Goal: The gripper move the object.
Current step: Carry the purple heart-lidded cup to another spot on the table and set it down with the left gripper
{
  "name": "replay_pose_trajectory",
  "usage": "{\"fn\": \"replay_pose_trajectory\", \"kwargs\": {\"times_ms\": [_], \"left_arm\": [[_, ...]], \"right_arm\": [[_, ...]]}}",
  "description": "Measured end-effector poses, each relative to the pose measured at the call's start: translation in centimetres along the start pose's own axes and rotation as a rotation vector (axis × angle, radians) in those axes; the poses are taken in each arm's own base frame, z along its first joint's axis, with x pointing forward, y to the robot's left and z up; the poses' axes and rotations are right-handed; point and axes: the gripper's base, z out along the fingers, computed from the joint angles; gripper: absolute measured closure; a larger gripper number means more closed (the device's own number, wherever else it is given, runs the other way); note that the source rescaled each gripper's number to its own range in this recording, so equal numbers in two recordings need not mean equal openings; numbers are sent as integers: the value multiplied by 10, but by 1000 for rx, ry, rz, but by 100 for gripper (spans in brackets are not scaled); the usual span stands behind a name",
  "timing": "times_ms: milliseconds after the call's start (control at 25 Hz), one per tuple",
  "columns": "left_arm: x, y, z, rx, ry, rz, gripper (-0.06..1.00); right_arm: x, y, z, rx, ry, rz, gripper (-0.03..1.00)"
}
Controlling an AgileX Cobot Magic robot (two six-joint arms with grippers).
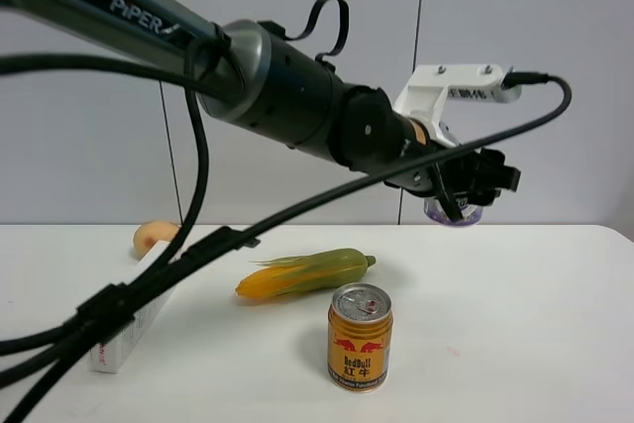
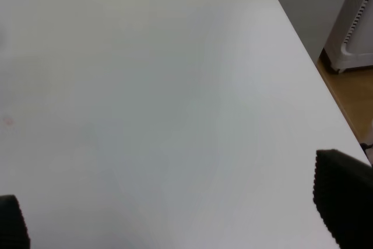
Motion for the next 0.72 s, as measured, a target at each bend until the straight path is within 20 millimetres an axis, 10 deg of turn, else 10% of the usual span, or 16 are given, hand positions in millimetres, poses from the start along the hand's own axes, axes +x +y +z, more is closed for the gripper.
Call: {"fn": "replay_pose_trajectory", "kwargs": {"times_ms": [720], "left_arm": [[63,8,35,0,12,11,93]], "right_arm": [[0,0,0,0,0,0,-3]]}}
